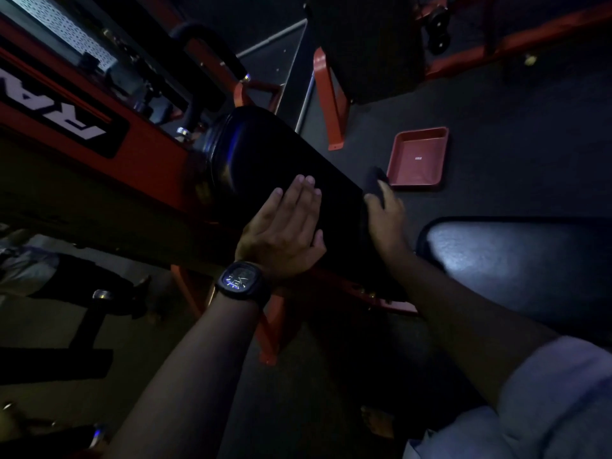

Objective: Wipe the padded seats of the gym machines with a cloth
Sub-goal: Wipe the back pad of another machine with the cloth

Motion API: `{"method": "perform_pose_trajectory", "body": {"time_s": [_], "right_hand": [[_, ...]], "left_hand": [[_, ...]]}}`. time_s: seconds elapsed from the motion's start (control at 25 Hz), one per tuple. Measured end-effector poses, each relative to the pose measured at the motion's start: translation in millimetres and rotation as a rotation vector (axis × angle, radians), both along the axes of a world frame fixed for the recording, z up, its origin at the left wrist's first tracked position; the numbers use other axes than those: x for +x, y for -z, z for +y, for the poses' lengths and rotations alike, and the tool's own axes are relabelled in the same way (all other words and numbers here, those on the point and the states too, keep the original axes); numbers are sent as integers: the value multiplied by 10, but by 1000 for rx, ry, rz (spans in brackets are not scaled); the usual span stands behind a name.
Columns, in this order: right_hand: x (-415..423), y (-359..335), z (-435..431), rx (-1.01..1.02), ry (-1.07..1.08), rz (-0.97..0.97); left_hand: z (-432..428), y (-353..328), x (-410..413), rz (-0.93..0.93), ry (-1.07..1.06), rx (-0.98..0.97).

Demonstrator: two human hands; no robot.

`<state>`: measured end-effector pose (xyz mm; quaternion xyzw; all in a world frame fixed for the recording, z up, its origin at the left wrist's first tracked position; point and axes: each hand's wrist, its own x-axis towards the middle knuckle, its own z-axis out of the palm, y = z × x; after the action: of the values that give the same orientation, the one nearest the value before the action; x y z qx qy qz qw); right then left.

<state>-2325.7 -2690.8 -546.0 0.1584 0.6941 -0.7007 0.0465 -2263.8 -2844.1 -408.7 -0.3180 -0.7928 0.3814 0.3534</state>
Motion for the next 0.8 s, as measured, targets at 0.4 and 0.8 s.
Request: {"method": "perform_pose_trajectory", "body": {"time_s": [0.4,0.8], "right_hand": [[344,-89,-63,122,-38,-27],[790,-182,-213,122,-42,278]], "left_hand": [[-22,19,0,-1,5,-15],[8,-9,-8,0,-22,-13]]}}
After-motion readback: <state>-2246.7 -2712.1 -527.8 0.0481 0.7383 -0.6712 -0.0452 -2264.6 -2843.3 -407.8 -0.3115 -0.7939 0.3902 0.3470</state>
